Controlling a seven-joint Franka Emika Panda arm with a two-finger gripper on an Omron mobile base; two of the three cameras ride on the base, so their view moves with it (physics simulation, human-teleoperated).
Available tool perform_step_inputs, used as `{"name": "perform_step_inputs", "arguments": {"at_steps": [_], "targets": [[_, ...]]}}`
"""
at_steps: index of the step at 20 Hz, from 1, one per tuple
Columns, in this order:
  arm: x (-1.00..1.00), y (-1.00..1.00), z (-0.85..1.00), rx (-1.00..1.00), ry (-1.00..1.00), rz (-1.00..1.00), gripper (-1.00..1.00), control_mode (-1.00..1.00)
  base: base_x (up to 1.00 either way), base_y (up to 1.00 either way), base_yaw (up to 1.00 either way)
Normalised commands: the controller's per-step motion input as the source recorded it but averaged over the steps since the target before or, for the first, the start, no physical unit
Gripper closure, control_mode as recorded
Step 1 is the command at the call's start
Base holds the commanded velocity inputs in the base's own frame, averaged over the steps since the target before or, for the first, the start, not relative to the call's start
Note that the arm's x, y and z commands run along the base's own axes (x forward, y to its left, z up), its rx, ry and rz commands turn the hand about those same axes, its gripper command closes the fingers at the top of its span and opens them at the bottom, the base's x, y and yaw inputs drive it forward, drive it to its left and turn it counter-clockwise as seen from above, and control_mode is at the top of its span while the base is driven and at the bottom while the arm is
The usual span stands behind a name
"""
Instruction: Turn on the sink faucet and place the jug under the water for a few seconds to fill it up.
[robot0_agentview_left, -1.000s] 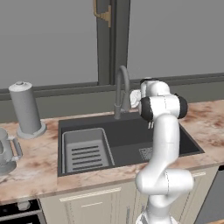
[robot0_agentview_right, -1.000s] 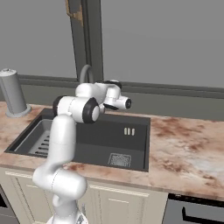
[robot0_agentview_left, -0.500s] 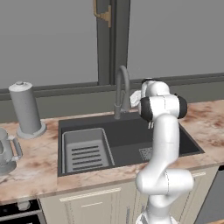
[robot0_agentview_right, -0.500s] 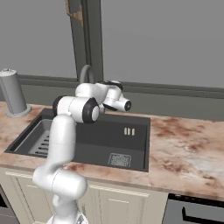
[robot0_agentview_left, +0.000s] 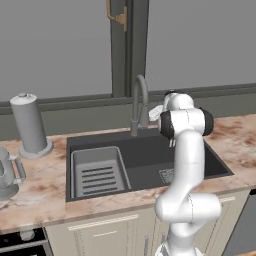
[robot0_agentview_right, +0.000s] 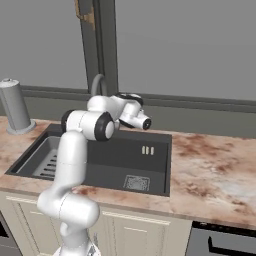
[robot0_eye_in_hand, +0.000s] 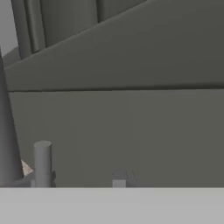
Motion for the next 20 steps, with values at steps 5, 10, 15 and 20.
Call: {"name": "perform_step_inputs", "arguments": {"at_steps": [5,10,15,20], "targets": [[0.12,-0.98,-0.65,0.1,0.1,-0.05,1.0,-1.0,0.0,0.0,0.0],[0.02,-0.99,-0.76,0.1,0.12,-0.04,1.0,-1.0,0.0,0.0,0.0],[0.01,-1.0,-0.78,0.1,0.13,-0.03,1.0,-1.0,0.0,0.0,0.0],[0.0,-0.68,-0.59,0.06,0.13,-0.02,1.0,-1.0,0.0,0.0,0.0]]}}
